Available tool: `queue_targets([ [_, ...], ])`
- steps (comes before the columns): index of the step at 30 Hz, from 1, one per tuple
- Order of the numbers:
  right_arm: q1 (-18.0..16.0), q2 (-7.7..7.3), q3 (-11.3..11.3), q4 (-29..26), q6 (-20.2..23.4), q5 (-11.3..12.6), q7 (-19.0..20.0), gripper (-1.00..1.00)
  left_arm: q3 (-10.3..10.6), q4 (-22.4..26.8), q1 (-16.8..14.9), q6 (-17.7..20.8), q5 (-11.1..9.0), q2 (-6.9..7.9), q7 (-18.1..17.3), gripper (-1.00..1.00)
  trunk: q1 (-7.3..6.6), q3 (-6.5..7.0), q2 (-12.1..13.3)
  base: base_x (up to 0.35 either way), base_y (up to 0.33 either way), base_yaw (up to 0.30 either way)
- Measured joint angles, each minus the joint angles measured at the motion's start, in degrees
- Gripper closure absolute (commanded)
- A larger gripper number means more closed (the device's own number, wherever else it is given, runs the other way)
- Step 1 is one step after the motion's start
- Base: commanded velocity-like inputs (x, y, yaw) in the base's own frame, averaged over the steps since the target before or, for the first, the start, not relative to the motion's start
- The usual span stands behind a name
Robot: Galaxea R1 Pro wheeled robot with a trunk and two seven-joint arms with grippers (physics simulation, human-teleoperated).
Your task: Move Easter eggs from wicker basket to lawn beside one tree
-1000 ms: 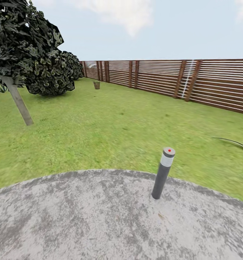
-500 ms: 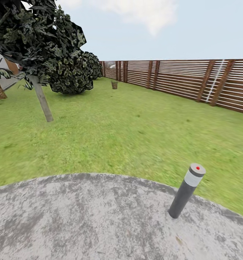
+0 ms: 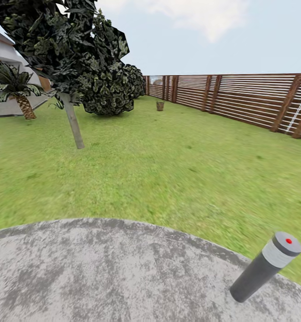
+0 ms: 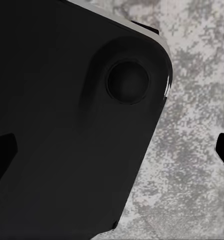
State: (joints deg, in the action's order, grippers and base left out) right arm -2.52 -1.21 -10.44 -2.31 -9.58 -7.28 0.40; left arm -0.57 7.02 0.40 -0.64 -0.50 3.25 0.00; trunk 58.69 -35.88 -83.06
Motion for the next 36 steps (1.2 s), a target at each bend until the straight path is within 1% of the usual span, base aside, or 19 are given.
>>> queue_targets([
  [17,0.0,-0.46,-0.2,0.2,0.1,-0.1,0.0,-1.0,0.0,0.0,0.0,0.0,0.0,0.0,0.0,-1.0,0.0,0.0,0.0,0.323,0.0,0.003],
  [26,0.0,-0.19,0.0,-0.1,0.1,0.3,0.0,-1.0,0.0,0.0,0.0,0.0,0.0,0.0,0.0,-1.0,0.0,0.0,0.0,0.323,0.0,-0.002],
  [29,0.0,-0.22,0.2,-0.2,0.1,0.4,0.0,-1.0,0.0,0.0,0.0,0.0,0.0,0.0,0.0,-1.0,0.0,0.0,0.0,0.323,0.0,-0.13],
  [34,0.0,-0.26,0.3,-0.3,0.1,0.4,0.0,-1.0,0.0,0.0,0.0,0.0,0.0,0.0,0.0,-1.0,0.0,0.0,0.0,0.323,0.0,-0.258],
  [36,0.0,-0.25,0.2,-0.3,0.1,0.4,0.0,-1.0,0.0,0.0,0.0,0.0,0.0,0.0,0.0,-1.0,0.0,0.0,0.0,0.323,0.0,-0.073],
])
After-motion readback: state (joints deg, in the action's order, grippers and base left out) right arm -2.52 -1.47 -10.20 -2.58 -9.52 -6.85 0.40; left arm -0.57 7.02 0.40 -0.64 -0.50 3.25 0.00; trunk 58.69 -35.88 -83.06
